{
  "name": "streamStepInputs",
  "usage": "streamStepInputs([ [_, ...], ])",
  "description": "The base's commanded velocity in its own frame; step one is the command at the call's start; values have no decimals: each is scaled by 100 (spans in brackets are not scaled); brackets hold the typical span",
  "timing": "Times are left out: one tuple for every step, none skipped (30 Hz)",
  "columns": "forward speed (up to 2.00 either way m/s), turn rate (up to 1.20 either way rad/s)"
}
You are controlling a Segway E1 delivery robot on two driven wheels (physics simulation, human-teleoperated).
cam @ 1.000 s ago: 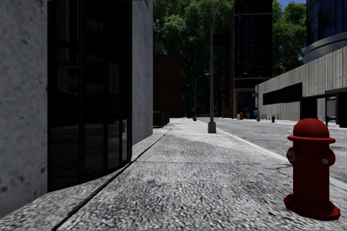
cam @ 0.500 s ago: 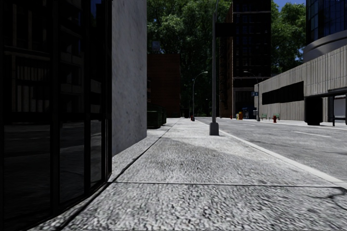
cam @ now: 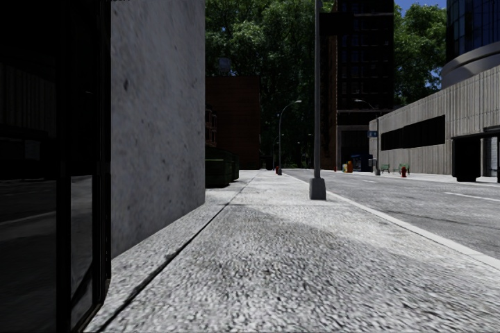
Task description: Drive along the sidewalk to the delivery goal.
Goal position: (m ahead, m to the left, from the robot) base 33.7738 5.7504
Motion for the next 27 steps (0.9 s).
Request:
streamStepInputs([
  [200, 0],
  [200, 0],
  [200, 0],
  [200, 0],
  [200, 0],
  [200, 0],
  [200, 0],
  [200, -3],
  [200, -3],
  [200, -9],
  [200, -16],
  [200, -19],
  [200, -19],
  [200, -20],
  [200, -21],
  [200, -22],
  [200, -23],
  [200, -23],
  [200, -23],
  [200, -23],
  [200, -23],
  [200, -23],
  [200, -23],
  [200, -23],
  [200, -20],
  [200, 0],
  [200, 0],
])
